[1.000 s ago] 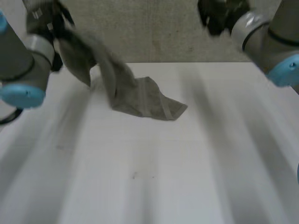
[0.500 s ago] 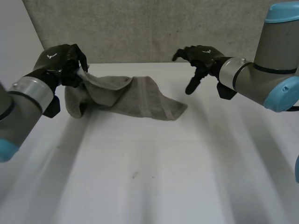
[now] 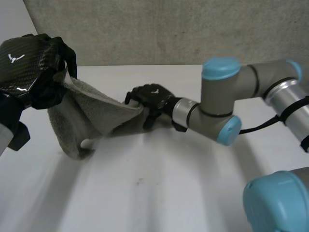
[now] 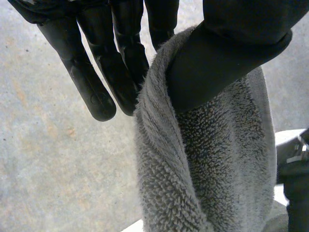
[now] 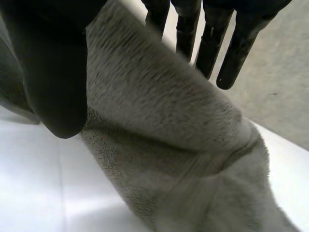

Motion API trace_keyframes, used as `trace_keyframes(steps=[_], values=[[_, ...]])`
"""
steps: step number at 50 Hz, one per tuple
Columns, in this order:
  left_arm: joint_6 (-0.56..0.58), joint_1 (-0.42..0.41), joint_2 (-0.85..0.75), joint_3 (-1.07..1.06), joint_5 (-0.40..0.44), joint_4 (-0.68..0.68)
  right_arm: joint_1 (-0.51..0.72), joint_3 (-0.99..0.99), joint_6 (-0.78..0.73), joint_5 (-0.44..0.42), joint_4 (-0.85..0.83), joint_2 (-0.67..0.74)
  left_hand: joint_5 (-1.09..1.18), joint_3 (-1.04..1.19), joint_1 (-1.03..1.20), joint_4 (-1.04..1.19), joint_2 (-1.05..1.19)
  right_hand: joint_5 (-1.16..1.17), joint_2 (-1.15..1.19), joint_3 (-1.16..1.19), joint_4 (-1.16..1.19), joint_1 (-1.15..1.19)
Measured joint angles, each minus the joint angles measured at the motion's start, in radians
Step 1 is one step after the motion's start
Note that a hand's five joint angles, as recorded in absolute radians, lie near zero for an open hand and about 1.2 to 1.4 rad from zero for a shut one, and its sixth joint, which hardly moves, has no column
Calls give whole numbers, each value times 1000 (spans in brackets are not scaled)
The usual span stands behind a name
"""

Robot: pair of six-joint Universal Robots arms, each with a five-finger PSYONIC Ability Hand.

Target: Fold the towel.

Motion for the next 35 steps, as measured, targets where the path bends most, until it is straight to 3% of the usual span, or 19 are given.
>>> trace_keyframes(steps=[4, 6, 7, 9, 11, 15, 17, 22, 29, 35], values=[[-2, 1, 33, -16, 1, -4, 26, 1, -1, 15, -19, 29, 0, 0, 0, 0, 0, 240, 250, 248, 247, 281], [-2, 2, 37, -17, 1, -5, 28, 0, -1, 18, -22, 33, 0, 0, 0, 0, 0, 240, 250, 248, 247, 281], [-3, 5, 41, -17, 0, -7, 33, -5, -2, 27, -32, 44, 0, 0, 0, 0, 0, 500, 532, 528, 509, 591], [-3, 6, 41, -16, 0, -7, 33, -7, -3, 32, -37, 47, 0, 0, 0, 0, 0, 500, 532, 528, 509, 591], [-4, 12, 35, -13, 0, -6, 33, -20, -6, 61, -63, 45, 0, 0, 0, 0, 0, 727, 734, 727, 728, 836], [-4, 16, 26, -11, 1, -3, 28, -32, -7, 93, -85, 31, 0, 0, 0, 0, 0, 770, 774, 773, 775, 887], [-4, 20, 12, -8, 1, 1, 0, -48, -7, 154, -113, -27, 0, 0, 0, 0, 0, 784, 785, 783, 787, 901], [-4, 32, -28, 10, 1, 11, -76, -50, -10, 213, -128, -155, 0, 0, 0, 0, 0, 796, 798, 799, 801, 914], [-12, 49, -120, 80, -3, 32, -197, 24, -27, 228, -108, -407, 0, 1, 0, 0, 1, 798, 803, 803, 804, 919], [-27, 30, -211, 158, -11, 44, -222, 168, -130, 236, -31, -601, 0, 1, 0, 0, 1, 799, 803, 803, 805, 920]])
